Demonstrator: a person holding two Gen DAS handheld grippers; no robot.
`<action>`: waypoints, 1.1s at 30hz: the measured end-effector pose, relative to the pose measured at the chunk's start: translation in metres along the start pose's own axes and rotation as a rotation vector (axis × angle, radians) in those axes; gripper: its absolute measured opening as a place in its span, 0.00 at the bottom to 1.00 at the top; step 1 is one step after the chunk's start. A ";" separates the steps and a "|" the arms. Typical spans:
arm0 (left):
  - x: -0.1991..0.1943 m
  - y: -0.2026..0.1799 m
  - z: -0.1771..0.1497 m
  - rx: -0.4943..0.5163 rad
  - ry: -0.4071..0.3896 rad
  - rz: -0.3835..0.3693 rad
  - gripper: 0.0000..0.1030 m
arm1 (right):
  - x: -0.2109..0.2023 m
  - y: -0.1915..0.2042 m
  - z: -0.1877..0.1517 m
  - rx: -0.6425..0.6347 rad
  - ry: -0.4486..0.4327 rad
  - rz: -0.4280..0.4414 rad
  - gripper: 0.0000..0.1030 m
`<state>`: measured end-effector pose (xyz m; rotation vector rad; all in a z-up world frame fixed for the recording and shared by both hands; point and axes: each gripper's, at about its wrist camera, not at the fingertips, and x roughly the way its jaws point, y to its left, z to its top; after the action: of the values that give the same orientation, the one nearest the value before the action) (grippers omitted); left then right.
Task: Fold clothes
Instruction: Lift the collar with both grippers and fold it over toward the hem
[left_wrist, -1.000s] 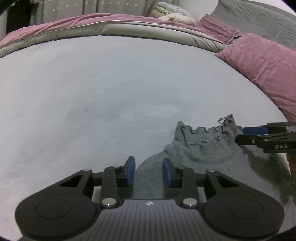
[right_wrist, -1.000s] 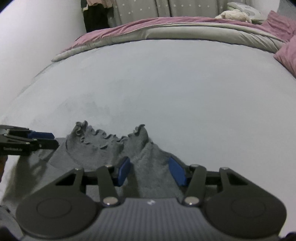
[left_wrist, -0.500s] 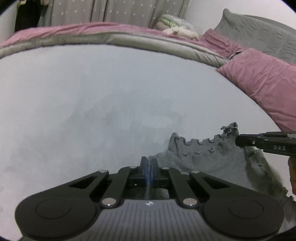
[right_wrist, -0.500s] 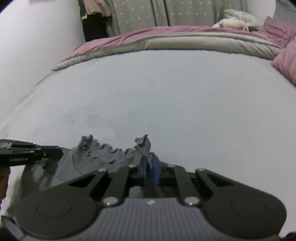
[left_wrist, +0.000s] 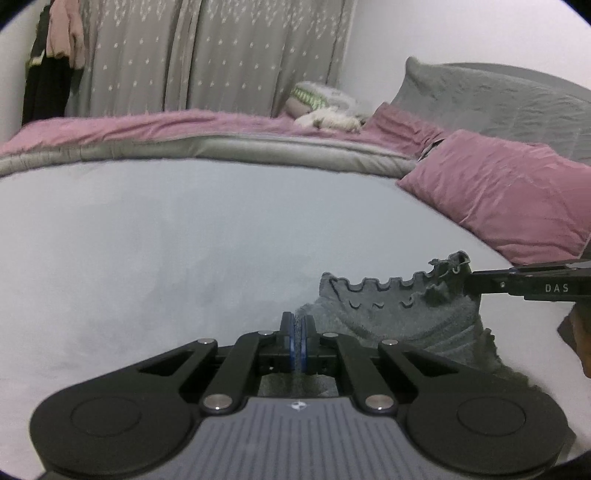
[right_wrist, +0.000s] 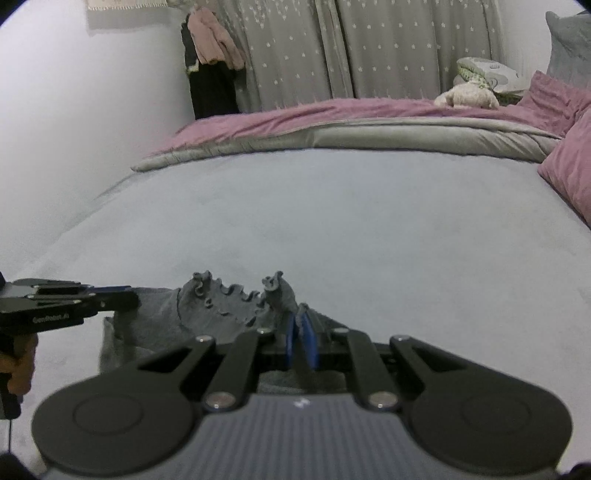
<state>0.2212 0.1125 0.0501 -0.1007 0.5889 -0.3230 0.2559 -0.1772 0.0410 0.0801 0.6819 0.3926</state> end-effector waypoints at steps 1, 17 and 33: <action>-0.008 -0.002 -0.001 0.003 -0.011 -0.004 0.02 | -0.009 0.002 -0.001 0.000 -0.010 0.006 0.08; -0.110 -0.042 -0.057 0.041 -0.081 -0.104 0.02 | -0.124 0.026 -0.063 -0.004 -0.072 0.064 0.08; -0.117 -0.079 -0.134 0.137 0.149 -0.159 0.02 | -0.156 0.023 -0.163 0.062 0.051 0.104 0.08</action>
<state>0.0337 0.0757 0.0157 0.0089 0.7059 -0.5273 0.0354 -0.2244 0.0122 0.1649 0.7426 0.4745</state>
